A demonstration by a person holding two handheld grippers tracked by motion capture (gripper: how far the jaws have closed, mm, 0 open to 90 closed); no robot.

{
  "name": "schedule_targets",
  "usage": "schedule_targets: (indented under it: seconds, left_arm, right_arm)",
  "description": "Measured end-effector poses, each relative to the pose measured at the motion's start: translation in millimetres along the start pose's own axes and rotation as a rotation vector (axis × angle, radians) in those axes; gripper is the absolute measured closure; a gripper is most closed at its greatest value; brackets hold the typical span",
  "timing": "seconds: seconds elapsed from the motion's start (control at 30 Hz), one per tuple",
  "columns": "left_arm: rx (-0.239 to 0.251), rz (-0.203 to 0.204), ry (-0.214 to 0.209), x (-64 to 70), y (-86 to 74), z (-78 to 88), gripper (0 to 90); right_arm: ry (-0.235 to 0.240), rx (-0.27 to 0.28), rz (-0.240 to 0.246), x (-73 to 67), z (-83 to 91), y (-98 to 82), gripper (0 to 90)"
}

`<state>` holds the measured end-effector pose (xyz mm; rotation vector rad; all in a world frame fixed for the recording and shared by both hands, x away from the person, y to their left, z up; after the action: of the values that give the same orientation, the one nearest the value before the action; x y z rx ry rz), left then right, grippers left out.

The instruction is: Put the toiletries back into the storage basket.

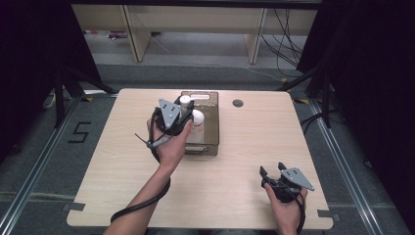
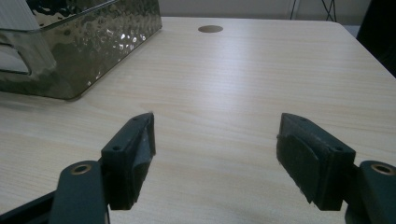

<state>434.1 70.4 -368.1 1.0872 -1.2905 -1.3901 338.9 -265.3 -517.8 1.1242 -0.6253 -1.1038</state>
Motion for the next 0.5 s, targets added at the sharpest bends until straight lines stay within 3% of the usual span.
schedule_targets:
  seconds: [0.5]
  left_arm:
    - [-0.019,0.000,0.005,-1.5,-7.1,-1.6,58.8]
  right_arm:
    - [-0.011,0.005,0.001,-0.7,-0.1,-0.2,29.1]
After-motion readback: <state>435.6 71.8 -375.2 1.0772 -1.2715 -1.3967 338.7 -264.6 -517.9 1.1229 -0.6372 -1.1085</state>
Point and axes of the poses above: each handheld gripper's, and its own axes: z roughly backward along the jaws, y roughly out of its top, x roughly to its right, the point moved 1 cm from there along -z, roughly forward along the jaws, and after that the axes turned 8 degrees about y, right-handed, at the moved point
